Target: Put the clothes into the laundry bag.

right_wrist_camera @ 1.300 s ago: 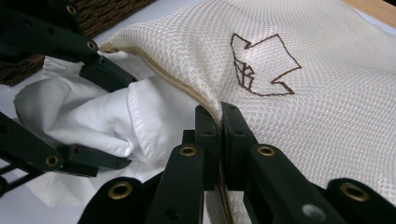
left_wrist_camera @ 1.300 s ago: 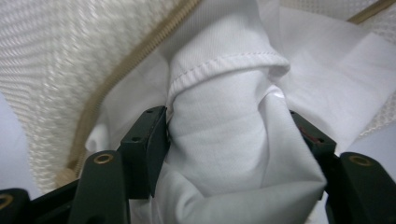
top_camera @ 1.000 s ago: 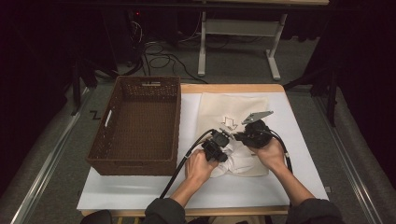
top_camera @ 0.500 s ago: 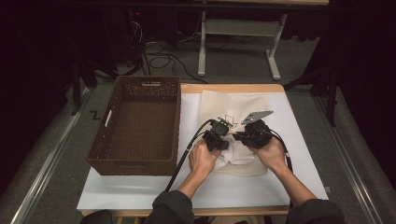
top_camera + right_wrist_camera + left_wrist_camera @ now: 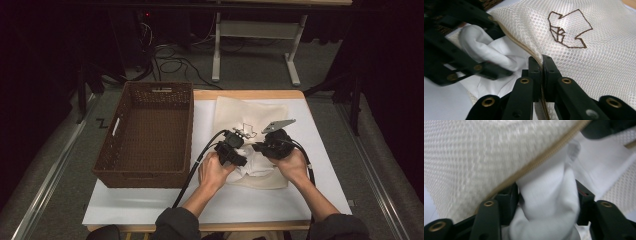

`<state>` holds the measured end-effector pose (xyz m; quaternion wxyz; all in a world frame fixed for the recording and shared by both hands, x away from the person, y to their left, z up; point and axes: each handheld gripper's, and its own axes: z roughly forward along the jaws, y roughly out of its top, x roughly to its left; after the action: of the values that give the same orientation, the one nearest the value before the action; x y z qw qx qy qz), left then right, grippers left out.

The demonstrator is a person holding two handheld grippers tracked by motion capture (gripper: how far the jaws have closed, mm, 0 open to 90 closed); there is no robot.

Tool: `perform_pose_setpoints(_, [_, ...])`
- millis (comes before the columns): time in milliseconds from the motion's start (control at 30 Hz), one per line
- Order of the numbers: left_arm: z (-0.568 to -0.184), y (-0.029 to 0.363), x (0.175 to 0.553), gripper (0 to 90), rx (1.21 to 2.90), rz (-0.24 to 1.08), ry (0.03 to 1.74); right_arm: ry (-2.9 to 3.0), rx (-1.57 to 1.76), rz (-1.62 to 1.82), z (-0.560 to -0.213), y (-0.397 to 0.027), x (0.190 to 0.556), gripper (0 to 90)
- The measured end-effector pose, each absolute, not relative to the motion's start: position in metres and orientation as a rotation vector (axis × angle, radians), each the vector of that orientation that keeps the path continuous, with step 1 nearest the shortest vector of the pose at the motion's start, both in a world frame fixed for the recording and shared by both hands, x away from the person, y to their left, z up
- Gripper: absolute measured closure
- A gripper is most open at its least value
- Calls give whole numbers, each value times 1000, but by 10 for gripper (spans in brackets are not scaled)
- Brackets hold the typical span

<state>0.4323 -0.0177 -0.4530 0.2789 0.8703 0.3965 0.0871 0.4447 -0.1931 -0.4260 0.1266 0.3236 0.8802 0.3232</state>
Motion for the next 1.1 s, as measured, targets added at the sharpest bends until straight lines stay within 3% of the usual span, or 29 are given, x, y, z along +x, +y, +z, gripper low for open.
perform_pose_setpoints(300, [-460,-5,415,435,2379,240,1036,2562,928,935,-427,-190,445,876])
perform_pose_setpoints(700, [-484,-14,425,813,2406,162,1054,2570,925,927,-428,-187,445,876])
perform_pose_setpoints(1100, [-481,-17,436,854,2322,110,1084,2571,921,934,-428,-184,444,876])
